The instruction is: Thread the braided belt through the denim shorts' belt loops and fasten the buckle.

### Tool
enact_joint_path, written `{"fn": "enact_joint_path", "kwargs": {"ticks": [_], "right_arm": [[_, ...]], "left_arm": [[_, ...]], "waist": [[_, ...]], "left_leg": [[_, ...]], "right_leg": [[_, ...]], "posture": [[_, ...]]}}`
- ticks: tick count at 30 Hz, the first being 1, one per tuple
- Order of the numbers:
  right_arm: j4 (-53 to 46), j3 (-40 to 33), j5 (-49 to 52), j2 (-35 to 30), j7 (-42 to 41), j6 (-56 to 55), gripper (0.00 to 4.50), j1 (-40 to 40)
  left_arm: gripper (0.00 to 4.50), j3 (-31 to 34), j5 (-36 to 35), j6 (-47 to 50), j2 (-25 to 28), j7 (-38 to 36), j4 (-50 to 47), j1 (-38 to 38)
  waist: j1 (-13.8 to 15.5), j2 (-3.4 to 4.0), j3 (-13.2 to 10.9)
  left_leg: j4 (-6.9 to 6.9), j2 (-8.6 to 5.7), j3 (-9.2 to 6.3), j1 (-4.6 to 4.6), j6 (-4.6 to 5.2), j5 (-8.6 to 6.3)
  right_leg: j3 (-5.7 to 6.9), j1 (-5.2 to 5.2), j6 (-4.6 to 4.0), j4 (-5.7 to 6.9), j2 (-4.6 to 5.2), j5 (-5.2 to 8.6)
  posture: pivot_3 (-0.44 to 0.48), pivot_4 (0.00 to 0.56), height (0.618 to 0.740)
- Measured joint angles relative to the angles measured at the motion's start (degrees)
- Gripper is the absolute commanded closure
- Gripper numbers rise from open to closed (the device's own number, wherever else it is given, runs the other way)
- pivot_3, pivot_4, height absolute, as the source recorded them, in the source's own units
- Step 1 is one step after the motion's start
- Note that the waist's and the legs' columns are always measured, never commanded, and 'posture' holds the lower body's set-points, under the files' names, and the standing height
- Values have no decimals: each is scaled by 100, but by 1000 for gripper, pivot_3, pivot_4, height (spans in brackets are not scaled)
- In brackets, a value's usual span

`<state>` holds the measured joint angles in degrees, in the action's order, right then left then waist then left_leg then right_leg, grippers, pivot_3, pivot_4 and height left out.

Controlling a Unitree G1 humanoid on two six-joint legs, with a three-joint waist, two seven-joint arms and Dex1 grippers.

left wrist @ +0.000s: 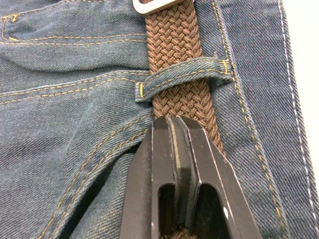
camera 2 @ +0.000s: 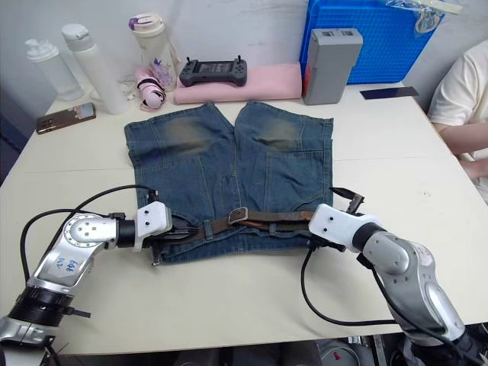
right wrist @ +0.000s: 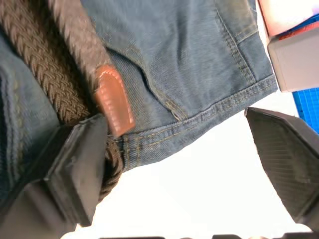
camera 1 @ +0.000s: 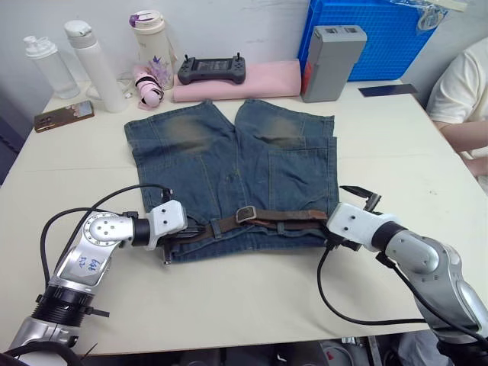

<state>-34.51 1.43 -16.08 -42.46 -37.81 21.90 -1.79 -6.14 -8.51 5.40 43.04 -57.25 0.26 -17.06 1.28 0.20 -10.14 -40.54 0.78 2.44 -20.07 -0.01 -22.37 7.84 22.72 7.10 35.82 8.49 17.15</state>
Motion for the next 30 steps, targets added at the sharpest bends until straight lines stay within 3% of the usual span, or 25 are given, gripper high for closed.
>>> {"fn": "enact_joint_path", "kwargs": {"ticks": [9, 18, 27, 30], "right_arm": [[-590, 41, 468, 127, -63, -888, 68, 255], [90, 1191, -1017, 431, 511, -1096, 68, 58], [437, 1609, -1667, 851, 734, -1211, 68, -159], [550, 1641, -1824, 935, 816, -1254, 829, -185]], "left_arm": [[4500, -17, 1, -58, 26, -94, 80, -75], [4500, -38, 1, -58, 30, -109, 90, -105], [4500, -41, 2, -46, 29, -78, 68, -96], [4500, -41, 2, -40, 29, -43, 59, -87]], "waist": [[-14, 0, 0], [-12, -2, 1], [-15, -2, 2], [-15, -2, 2]], "left_leg": [[4, 0, 0, 15, 0, 0], [7, 0, 3, 16, 0, 0], [7, 1, 0, 17, 0, 0], [7, 0, -1, 18, 0, 0]], "right_leg": [[-9, -4, 0, 3, 0, 0], [-11, -3, 0, 2, -1, 0], [-12, -3, 0, 3, -1, 0], [-13, -4, -1, 3, -1, 0]], "posture": [[0, 150, 705], [0, 150, 705], [0, 150, 705], [0, 150, 705]]}}
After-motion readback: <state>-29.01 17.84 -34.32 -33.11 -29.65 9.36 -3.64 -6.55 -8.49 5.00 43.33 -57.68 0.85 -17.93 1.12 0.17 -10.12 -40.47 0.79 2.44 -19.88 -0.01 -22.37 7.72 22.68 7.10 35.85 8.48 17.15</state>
